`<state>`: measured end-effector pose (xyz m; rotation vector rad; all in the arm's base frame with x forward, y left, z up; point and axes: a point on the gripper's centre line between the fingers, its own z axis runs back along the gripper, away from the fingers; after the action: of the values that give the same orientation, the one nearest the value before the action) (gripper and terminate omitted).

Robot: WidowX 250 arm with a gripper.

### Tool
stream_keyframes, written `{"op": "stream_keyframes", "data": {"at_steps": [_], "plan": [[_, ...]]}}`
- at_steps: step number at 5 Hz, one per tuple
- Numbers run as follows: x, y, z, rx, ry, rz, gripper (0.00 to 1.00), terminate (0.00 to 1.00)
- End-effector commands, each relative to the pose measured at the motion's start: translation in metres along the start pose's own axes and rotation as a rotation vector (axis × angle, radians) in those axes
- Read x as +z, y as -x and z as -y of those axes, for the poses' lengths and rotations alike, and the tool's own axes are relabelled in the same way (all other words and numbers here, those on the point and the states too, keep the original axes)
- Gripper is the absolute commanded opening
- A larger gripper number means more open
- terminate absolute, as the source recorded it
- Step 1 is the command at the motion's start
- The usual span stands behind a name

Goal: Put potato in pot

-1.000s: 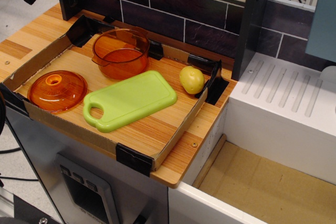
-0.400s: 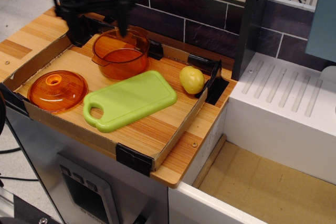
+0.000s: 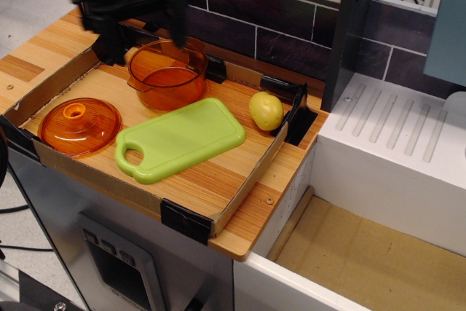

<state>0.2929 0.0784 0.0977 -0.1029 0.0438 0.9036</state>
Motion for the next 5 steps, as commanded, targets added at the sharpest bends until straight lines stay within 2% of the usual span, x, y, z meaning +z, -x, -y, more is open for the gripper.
{"op": "stream_keyframes", "data": {"at_steps": [1,2,3,5], "plan": [[0.014,0.012,0.047,0.038,0.076,-0.003,1.00,0.00],[-0.002,0.018,0.073,0.089,0.086,0.033,1.00,0.00],[-0.022,0.019,0.085,0.113,0.087,0.077,1.00,0.00],[-0.058,0.023,0.098,0.114,0.063,0.120,1.00,0.00]]}}
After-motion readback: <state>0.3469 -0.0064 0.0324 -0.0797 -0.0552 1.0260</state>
